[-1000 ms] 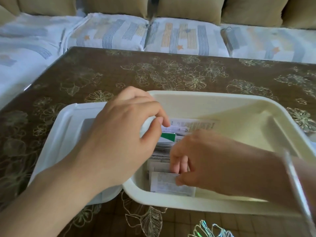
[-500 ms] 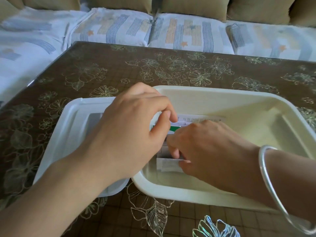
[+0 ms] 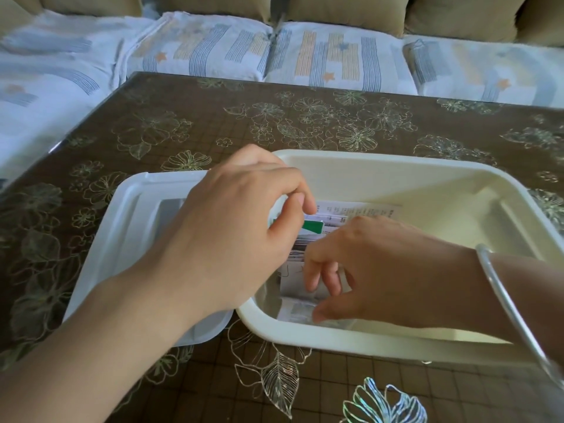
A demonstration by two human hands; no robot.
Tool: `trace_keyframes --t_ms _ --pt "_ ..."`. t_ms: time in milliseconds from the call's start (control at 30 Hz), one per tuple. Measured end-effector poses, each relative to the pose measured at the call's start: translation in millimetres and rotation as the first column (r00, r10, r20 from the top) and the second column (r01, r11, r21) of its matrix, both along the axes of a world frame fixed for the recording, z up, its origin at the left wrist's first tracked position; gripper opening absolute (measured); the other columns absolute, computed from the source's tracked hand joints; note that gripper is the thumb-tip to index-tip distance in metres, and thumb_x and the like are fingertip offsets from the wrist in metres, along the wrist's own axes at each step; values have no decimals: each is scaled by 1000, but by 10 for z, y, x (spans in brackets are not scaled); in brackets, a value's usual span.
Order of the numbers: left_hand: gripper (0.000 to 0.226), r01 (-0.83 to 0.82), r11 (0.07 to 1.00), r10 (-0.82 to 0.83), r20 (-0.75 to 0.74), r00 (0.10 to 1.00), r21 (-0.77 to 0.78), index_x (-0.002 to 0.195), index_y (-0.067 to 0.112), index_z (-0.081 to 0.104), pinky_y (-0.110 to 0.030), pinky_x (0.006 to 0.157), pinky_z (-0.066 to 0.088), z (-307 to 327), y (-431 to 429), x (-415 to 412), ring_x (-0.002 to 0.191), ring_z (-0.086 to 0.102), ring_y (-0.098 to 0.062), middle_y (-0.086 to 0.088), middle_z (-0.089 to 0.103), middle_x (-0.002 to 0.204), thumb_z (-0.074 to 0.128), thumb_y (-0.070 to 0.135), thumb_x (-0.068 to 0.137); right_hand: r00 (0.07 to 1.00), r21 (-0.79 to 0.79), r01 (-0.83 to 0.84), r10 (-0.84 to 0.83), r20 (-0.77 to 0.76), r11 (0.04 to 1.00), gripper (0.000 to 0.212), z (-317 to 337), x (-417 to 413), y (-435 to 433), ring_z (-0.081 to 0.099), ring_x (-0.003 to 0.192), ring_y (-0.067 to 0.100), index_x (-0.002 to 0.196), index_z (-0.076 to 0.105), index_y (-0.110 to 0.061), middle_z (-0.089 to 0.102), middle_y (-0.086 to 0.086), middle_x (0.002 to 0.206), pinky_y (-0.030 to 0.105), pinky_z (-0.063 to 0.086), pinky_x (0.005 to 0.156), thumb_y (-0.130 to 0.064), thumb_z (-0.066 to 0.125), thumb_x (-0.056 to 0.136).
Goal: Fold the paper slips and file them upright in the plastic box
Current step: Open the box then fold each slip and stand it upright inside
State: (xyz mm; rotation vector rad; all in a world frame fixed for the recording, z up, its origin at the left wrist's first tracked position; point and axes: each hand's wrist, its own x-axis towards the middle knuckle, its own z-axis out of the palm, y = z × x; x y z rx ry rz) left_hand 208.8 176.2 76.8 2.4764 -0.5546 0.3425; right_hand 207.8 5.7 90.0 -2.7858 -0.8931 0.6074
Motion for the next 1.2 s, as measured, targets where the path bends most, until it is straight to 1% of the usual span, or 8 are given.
trace_keyframes --t_ms 233,367,533,667,767,1000,1133,1200 --pt "26 -31 999 34 153 988 -17 87 25 71 -11 66 33 9 6 -4 73 49 11 21 54 78 45 23 92 995 108 100 -102 10 989 10 153 -20 -139 50 57 1 84 62 -36 58 -17 65 16 37 55 -45 60 87" --pt "23 -85 994 102 310 945 -66 92 17 68 -34 71 50 25 43 -88 75 62 -12 9 69 78 46 18 96 987 252 162 -162 -21 954 8 311 -324 -322 47 50 1 85 65 -33 53 -22 56 15 37 51 -39 61 88" --pt "23 -42 988 97 386 917 -150 92 18 71 -30 68 48 284 -131 -385 75 62 -11 10 70 79 48 20 95 903 668 340 -428 -35 663 9 328 -845 -615 46 44 5 87 65 -31 60 -12 61 17 40 45 -23 63 88" --pt "20 104 967 -13 362 932 -234 90 18 71 -16 63 43 344 -566 -885 72 58 -3 14 66 75 52 19 94 834 805 436 -517 -194 402 15 80 -1326 -798 42 43 8 80 68 -23 55 -6 51 20 34 43 -11 63 88" --pt "19 233 943 -158 296 942 -237 88 18 70 -23 59 47 125 -1004 -1278 68 58 -3 13 64 72 52 20 93 751 761 524 -629 -202 381 15 -264 -1680 -1006 44 45 8 80 68 -24 56 -8 52 23 37 46 -11 66 88" --pt "19 325 937 -329 -10 944 -126 94 26 69 -28 73 51 -679 -1712 -1809 84 57 -2 16 67 87 51 22 91 395 593 691 -903 170 414 22 -760 -2424 -1742 57 77 -2 78 65 -35 61 -16 80 14 40 62 -15 68 84" --pt "15 342 931 -351 -54 935 -124 97 27 68 -18 79 46 -869 -1882 -1992 90 54 1 19 63 92 56 19 92 332 368 781 -834 440 505 36 -844 -2679 -2041 43 130 27 125 56 -26 49 0 139 40 40 96 -34 59 90" --pt "16 343 929 -354 -72 932 -137 96 28 68 -20 82 46 -925 -1941 -2066 91 55 1 19 63 92 57 18 92 374 194 863 -848 375 467 63 -897 -2675 -2126 9 148 19 150 23 -25 13 -2 161 37 14 118 -54 37 96"
